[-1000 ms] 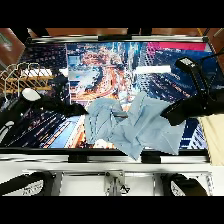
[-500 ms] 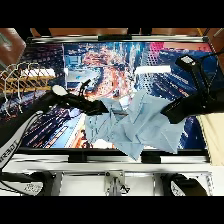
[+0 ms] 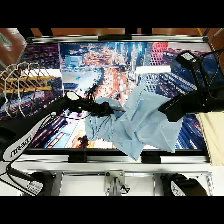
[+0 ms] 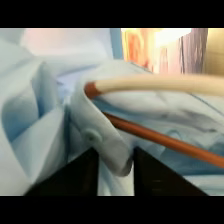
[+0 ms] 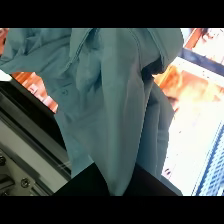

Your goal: Fold the shirts.

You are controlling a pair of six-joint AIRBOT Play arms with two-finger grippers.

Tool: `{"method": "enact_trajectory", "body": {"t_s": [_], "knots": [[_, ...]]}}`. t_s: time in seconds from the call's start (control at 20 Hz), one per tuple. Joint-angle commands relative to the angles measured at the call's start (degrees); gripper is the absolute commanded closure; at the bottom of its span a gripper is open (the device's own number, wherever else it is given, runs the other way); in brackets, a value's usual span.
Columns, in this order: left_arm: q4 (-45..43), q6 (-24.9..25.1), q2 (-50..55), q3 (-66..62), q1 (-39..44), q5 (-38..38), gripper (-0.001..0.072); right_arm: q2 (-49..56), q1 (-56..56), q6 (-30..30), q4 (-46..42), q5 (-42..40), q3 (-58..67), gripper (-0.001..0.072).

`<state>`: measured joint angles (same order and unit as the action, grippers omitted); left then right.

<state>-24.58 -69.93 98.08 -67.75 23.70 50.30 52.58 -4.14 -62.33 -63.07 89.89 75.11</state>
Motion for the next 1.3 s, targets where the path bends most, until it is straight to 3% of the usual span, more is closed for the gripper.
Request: {"method": "enact_trajectory", "body": {"t_s": [0.0,0.1,0.3,0.45,0.7,0.85,1.05,1.25], "knots": [[0.61,0.09,0.55,-0.20,0.15,-3.89,0.0539,-0.02,-0.02,0.15,0.57,-0.07,0.00,0.0641],[0.52,3.80,0.37,-1.25,-0.52,-0.74,0.0660,-0.02,-0.02,0.15,-0.13,0.11,0.00,0.0641],[-5.31,4.70,-3.96,-2.08,-3.50,6.97,0.0661,-0.02,0.02,0.15,-3.52,-0.04,0.00,0.0641],[-13.51,1.79,-10.54,-2.10,-6.69,8.39,0.0661,-0.02,0.02,1.18,-2.99,-0.11,0.00,0.0641],[-12.46,1.68,-16.33,-6.88,-11.80,7.17,0.0661,-0.02,-0.02,7.41,5.90,0.83,0.00,0.0641],[-12.74,1.68,-16.31,-14.47,-11.82,8.90,0.0661,-0.13,0.00,7.93,6.86,3.48,0.07,0.0642],[-18.36,0.87,-16.59,-20.92,-13.29,22.73,0.0662,-1.99,0.02,8.22,6.14,-0.11,2.71,0.0642],[-36.28,-4.22,-22.21,-21.24,-14.03,37.40,0.0662,-2.21,0.02,7.67,2.93,2.82,9.14,0.0642]]}}
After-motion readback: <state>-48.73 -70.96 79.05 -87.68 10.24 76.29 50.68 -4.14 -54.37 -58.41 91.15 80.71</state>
